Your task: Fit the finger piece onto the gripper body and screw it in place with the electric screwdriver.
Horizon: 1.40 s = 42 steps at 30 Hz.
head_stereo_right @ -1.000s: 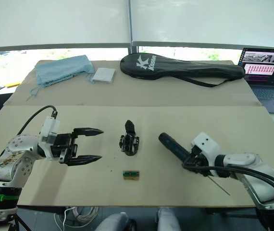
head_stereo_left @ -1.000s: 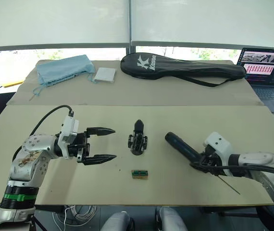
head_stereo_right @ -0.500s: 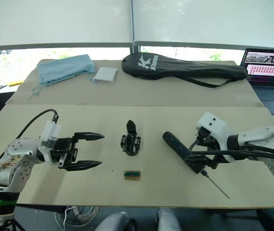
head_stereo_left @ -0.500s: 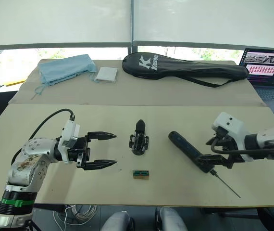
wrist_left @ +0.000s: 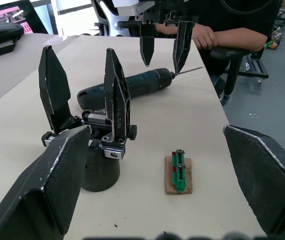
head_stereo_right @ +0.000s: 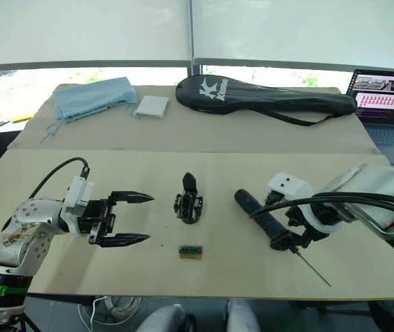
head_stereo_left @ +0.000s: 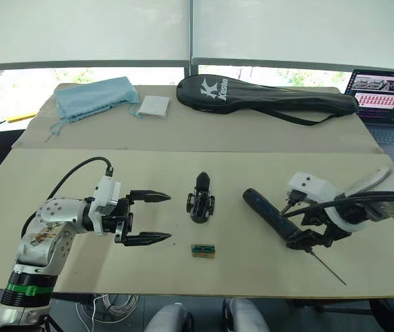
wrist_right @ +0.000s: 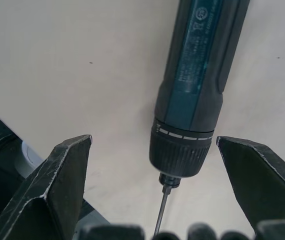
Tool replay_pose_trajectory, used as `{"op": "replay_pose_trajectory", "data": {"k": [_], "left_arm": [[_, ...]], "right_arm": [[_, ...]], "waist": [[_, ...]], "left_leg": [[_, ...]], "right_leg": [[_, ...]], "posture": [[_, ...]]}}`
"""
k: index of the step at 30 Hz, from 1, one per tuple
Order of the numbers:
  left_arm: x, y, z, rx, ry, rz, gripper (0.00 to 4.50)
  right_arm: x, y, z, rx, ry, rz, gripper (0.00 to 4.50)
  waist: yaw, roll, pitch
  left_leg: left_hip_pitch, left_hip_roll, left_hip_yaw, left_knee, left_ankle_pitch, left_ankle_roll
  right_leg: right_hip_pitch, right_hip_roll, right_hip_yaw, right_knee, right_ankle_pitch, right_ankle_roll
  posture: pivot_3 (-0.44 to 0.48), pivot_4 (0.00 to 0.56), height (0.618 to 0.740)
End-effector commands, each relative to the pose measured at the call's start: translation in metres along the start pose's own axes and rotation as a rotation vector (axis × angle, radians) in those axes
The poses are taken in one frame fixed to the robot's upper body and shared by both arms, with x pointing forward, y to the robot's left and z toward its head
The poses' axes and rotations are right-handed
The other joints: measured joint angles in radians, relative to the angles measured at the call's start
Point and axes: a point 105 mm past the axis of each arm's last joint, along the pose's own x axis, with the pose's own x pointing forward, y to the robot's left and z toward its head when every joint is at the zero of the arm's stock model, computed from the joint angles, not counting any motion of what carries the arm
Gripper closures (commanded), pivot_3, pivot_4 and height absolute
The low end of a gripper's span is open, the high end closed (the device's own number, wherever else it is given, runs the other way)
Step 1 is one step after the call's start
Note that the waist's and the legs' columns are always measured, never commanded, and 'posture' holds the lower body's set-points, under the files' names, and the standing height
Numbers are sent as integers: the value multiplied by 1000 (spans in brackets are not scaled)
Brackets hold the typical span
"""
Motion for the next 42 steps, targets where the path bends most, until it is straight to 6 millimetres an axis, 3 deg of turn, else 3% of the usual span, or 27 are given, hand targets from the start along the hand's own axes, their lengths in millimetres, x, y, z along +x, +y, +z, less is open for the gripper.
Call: {"op": "replay_pose_trajectory", "data": {"k": [1, 31, 37, 38, 42], "left_arm": [[3, -6, 4, 38, 0, -25, 0], [12, -11, -2, 4, -23, -16, 0], [12, -11, -2, 3, -26, -10, 0], [12, -11, -2, 3, -25, -9, 0], [12, -10, -2, 4, -24, -7, 0]], "right_arm": [[-2, -9, 4, -18, -9, -54, 69], [33, -29, -3, -62, 88, -127, 69], [38, -22, -5, -60, 95, -93, 69], [39, -21, -6, -63, 99, -86, 577], [42, -21, -8, -77, 103, -81, 1924]], "waist": [[-1, 0, 0], [-1, 0, 0], [-1, -2, -1], [-1, -2, -1], [-1, -2, -1]], "left_leg": [[0, 0, 0, 0, 0, 0], [0, 0, 0, 1, 0, 0], [1, 0, 0, 1, 0, 0], [1, 0, 0, 1, 0, 0], [1, 0, 0, 1, 0, 0]], "right_leg": [[0, 0, 0, 0, 0, 0], [0, 0, -1, 0, 0, 0], [1, 0, -1, 0, 0, 0], [1, 0, -1, 0, 0, 0], [1, 0, -1, 0, 0, 0]], "posture": [[0, 150, 740], [0, 150, 740], [0, 150, 740], [0, 150, 740], [0, 150, 740]]}}
